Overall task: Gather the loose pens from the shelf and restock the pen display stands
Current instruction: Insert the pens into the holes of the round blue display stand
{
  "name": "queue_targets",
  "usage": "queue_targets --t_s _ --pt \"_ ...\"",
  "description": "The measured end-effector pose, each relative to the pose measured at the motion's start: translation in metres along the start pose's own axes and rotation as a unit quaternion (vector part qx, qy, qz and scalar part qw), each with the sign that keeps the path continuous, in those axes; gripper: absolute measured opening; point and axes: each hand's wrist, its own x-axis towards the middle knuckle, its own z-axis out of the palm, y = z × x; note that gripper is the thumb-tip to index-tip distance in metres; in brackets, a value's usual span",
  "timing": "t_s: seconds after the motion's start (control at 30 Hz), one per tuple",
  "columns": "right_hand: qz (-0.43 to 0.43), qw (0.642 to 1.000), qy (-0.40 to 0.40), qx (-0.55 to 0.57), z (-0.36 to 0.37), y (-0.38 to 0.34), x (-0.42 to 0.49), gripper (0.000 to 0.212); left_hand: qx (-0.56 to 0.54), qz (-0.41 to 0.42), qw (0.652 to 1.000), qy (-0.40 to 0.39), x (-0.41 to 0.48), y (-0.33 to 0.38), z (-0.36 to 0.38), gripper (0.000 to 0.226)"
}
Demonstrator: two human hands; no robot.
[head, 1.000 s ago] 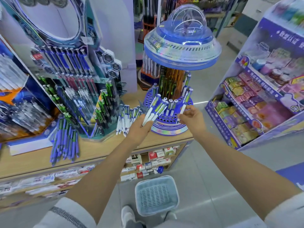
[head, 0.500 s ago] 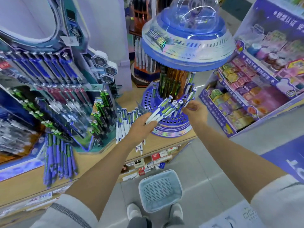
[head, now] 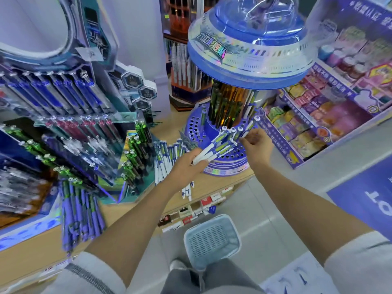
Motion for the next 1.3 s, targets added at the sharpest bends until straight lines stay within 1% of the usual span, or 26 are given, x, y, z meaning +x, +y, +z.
queue_targets --t_s 0.1,0.23,0.43,0.5,0.6,0.67,0.7,0.8,0.83,0.93,0.97,1.03,1.1,1.13,1.17,1.2,1.23,1.27,1.3 --pt "-0.004 1.000 -0.027 -0.008 -0.002 0.001 0.004 0.020 0.000 -0.011 1.000 0.022 -0.001 -0.001 0.004 0.022" --pt "-0.014 0.999 -0.039 0.001 -0.007 -0.001 0.008 0.020 -0.009 -0.018 0.999 0.039 -0.002 -0.002 0.011 0.020" --pt "-0.031 0.998 -0.054 -0.002 -0.010 0.003 0.011 0.020 -0.027 -0.026 0.998 0.059 -0.009 0.002 0.018 0.028" --pt "-0.023 0.998 -0.063 -0.021 -0.010 0.009 0.009 0.019 -0.024 -0.027 0.998 0.048 -0.009 -0.002 0.019 0.030" --pt "-0.002 0.996 -0.081 -0.033 -0.005 0.013 0.005 0.014 -0.015 -0.029 0.999 0.017 -0.007 -0.003 0.013 0.025" --pt "-0.006 0.997 -0.068 -0.047 -0.002 0.013 0.004 0.013 -0.021 -0.024 0.999 -0.012 -0.004 -0.003 0.006 0.019" --pt "-0.014 0.996 -0.058 -0.061 -0.001 0.013 0.002 0.013 -0.023 -0.024 0.999 -0.031 -0.003 -0.004 0.003 0.019" --pt "-0.006 0.994 -0.038 -0.098 0.003 0.013 0.000 0.009 -0.001 -0.030 0.997 -0.072 0.001 -0.008 -0.007 0.041" --pt "0.001 0.993 -0.037 -0.109 0.005 0.013 0.001 0.009 0.003 -0.034 0.996 -0.080 0.002 -0.009 -0.011 0.044" --pt "0.014 0.992 -0.026 -0.126 0.011 0.010 0.000 0.006 -0.008 -0.018 0.993 -0.112 0.003 -0.010 -0.019 0.035" --pt "0.022 0.993 -0.011 -0.119 0.012 0.011 -0.003 0.010 -0.009 -0.013 0.992 -0.122 0.003 -0.010 -0.021 0.036" --pt "0.024 0.996 0.025 -0.086 0.011 0.015 -0.011 0.017 -0.012 -0.014 0.992 -0.128 0.006 -0.015 -0.023 0.047" --pt "0.014 0.998 0.045 -0.045 0.009 0.014 -0.025 0.014 -0.006 -0.013 0.991 -0.135 0.009 -0.019 -0.026 0.055" --pt "0.024 0.999 0.044 -0.015 0.008 0.014 -0.032 0.013 0.002 -0.008 0.990 -0.138 0.010 -0.020 -0.026 0.054" --pt "0.043 0.998 0.035 0.027 0.006 0.010 -0.040 0.014 0.010 -0.002 0.989 -0.145 0.010 -0.018 -0.026 0.049" --pt "0.070 0.995 0.010 0.074 0.004 0.006 -0.047 0.017 0.011 0.008 0.988 -0.153 0.010 -0.016 -0.025 0.038" --pt "0.095 0.988 -0.032 0.120 0.001 0.001 -0.055 0.020 0.008 0.019 0.987 -0.158 0.009 -0.012 -0.025 0.025" --pt "0.114 0.977 -0.090 0.158 0.000 -0.003 -0.062 0.017 0.003 0.030 0.987 -0.160 0.008 -0.008 -0.023 0.014" --pt "0.124 0.965 -0.152 0.174 -0.002 -0.006 -0.068 0.009 0.004 0.043 0.987 -0.156 0.008 -0.004 -0.022 0.007"
